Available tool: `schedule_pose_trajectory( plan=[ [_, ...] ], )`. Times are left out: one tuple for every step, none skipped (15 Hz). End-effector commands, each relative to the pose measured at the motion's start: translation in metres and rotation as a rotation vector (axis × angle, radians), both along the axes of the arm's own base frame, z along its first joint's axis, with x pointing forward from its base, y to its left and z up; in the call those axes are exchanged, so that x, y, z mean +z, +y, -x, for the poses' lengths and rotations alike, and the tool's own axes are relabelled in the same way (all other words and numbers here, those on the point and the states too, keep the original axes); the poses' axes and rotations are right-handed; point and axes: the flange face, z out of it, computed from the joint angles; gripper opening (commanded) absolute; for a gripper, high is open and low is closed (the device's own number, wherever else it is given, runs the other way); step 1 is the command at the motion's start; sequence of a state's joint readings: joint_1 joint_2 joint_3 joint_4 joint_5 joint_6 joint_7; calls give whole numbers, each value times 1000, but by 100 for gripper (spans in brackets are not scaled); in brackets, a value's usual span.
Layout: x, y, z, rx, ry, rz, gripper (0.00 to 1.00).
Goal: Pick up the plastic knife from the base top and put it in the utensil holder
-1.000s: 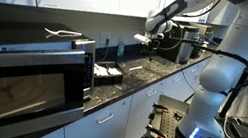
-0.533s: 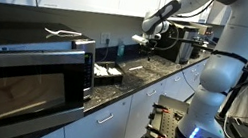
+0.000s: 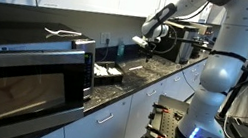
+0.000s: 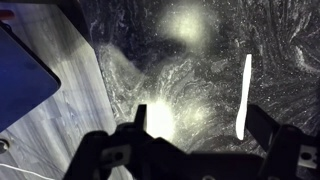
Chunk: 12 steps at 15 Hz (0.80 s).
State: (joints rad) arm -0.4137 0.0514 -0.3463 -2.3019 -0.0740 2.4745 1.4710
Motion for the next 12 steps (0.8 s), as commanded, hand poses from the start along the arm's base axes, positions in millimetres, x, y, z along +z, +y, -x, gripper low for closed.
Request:
schedule_pose_trajectory(
  plan=[
    [-19,-21,-4,-7,-45,-13,100],
    [-25,-26,-4,-8,-52,-21,100],
    [-31,-30,-8,-10,-63,-28,100],
    [-36,-34,-9,-14,-71,-37,100],
    [-42,-42,-10,-20,-78,-49,100],
    [-47,-46,-13,-25,-85,-58,100],
    [-50,-53,-12,-29,-88,-68,100],
    [-54,-58,-17,-34,-94,-75,100],
    [-59,-67,-18,-33,-99,-80,100],
    [-62,-72,-22,-40,-102,-82,100],
    [-65,-77,-26,-46,-106,-86,100],
    [-68,-85,-27,-48,-104,-87,100]
  ],
)
